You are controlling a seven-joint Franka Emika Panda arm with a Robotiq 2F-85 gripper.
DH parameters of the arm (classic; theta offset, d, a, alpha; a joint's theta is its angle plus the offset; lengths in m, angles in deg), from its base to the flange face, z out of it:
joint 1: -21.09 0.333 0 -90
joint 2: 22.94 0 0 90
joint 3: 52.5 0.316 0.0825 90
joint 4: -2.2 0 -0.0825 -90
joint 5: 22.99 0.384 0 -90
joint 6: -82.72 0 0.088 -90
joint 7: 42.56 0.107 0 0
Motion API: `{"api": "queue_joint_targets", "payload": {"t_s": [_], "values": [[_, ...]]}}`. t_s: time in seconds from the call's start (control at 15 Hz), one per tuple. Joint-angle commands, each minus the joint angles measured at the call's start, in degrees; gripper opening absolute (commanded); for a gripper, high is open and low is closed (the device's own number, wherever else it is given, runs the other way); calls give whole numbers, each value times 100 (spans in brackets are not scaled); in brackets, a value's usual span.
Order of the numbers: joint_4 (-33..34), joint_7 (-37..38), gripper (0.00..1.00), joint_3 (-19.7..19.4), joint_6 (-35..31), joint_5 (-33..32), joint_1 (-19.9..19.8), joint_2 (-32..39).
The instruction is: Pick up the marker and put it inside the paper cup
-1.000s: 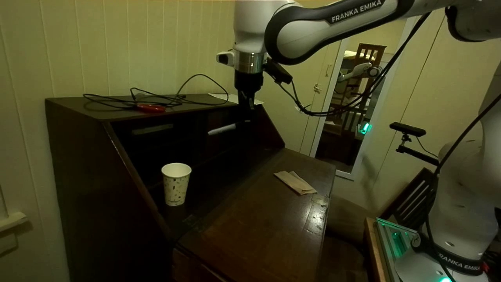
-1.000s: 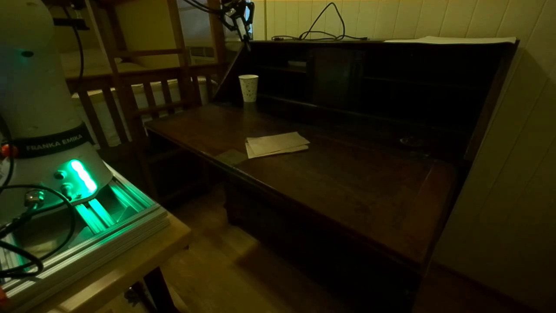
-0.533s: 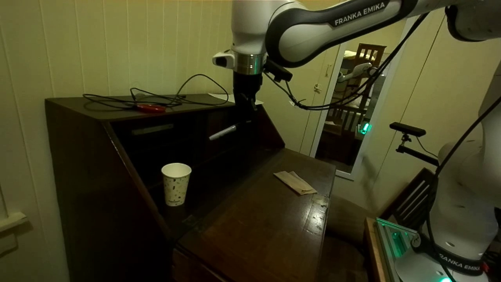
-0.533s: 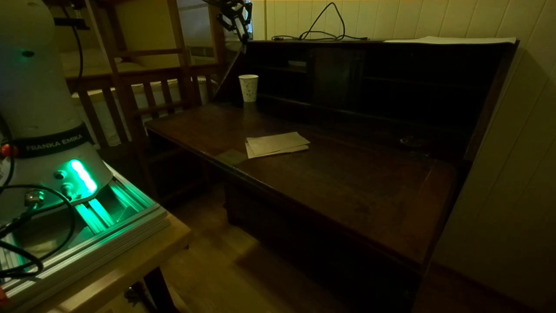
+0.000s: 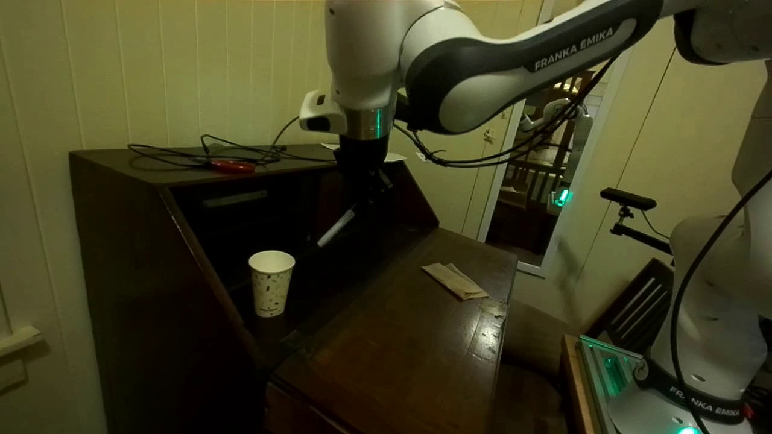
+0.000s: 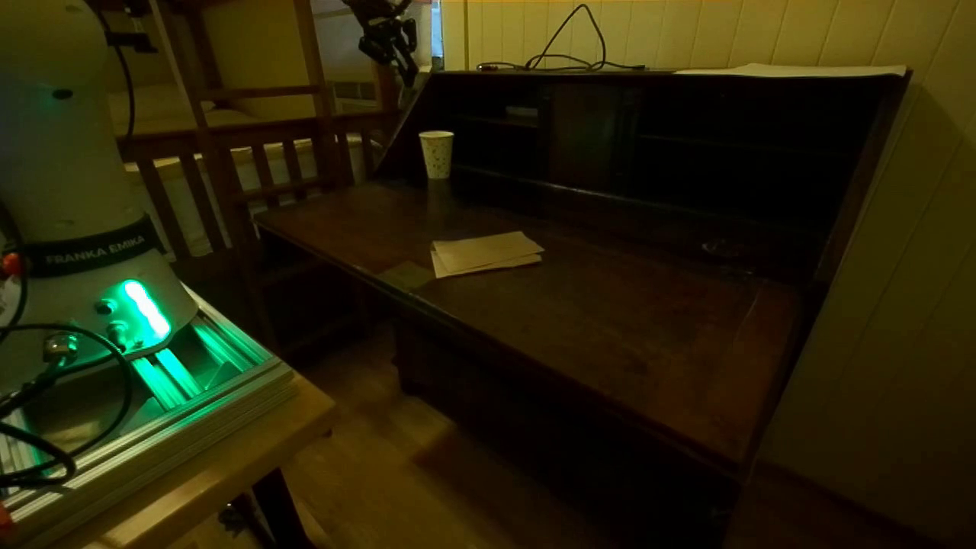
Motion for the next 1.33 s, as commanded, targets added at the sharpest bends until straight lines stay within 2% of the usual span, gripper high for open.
{"api": "queue_joint_targets", "payload": {"t_s": [0.0, 0.07, 0.33, 0.53, 0.73, 0.93, 1.27], "values": [[23, 49, 23, 61, 40, -174, 35, 89], [37, 75, 6, 77, 48, -267, 68, 160], [100, 960, 6, 44, -299, -740, 133, 311], [213, 1450, 6, 55, -388, -1532, 251, 458], [308, 1311, 6, 104, -303, -2538, 394, 724], [390, 1217, 6, 156, -221, -3277, 534, 1019], [468, 1095, 6, 185, -26, -3813, 640, 1411]]}}
